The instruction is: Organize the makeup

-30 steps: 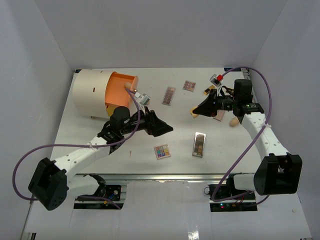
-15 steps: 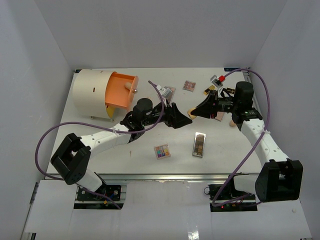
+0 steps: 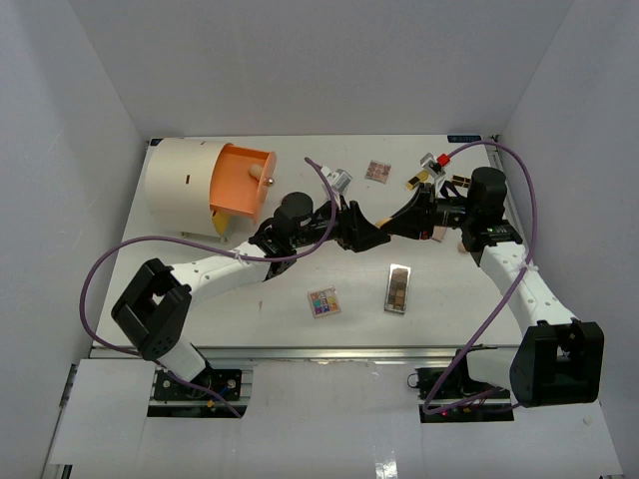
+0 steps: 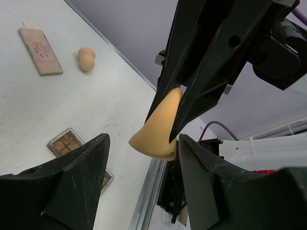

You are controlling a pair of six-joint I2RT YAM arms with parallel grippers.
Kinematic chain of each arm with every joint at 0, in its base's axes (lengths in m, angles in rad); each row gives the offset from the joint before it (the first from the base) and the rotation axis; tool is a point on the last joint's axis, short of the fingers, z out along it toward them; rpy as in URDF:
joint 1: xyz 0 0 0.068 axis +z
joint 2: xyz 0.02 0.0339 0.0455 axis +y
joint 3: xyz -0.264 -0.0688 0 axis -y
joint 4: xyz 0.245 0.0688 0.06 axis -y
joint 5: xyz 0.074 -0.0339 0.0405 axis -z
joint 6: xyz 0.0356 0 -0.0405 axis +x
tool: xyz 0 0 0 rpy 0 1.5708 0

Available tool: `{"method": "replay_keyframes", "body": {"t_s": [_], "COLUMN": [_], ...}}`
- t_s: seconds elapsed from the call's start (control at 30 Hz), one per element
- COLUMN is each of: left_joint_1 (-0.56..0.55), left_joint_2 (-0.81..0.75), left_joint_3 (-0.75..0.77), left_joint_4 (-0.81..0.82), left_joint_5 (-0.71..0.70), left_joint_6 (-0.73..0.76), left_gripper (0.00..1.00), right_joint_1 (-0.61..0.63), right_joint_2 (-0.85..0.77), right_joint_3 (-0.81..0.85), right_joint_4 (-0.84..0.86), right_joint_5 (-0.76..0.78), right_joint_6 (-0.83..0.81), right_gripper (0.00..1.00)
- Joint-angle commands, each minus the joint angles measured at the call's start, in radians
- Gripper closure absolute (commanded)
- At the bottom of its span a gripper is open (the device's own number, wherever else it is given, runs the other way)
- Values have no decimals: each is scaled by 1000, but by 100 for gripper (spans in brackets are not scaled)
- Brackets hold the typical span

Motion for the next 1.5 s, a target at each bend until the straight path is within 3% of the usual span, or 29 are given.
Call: {"method": "replay_keyframes", "body": {"t_s": [0.0,0.27,0.5,0.57,0.7,1.0,1.33,1.47], "left_joint_1": [-9,-9,-7,-6,-7,-7,-7,-7], "left_joint_2": [-24,-284,-636,-763,-930,-1183,-1217,-1196], "left_joint_3": [36,-88,-135,-121,-83,-45,-45,-55], "left_joint_4": [-1,-299,-594,-759,-936,-1194,-1240,-1232], "left_joint_5": [17,-171,-378,-459,-602,-778,-798,-785], "left_joint_6": [7,171,253,266,248,144,98,103], "left_gripper": [29,14,11,9,7,5,4,4], "right_joint_1": [3,67,273,353,450,655,718,716], "right_joint_2": [-34,111,340,458,624,866,989,973], "right_joint_3": [11,276,561,731,1032,1287,1338,1307], "right_joint_4": [43,-101,-213,-288,-354,-272,-228,-225], "right_joint_5": [19,213,420,491,572,731,916,916], "right_joint_6": [8,-135,-277,-355,-389,-448,-499,-520], "right_gripper": [82,82,82,81,81,79,64,36]}}
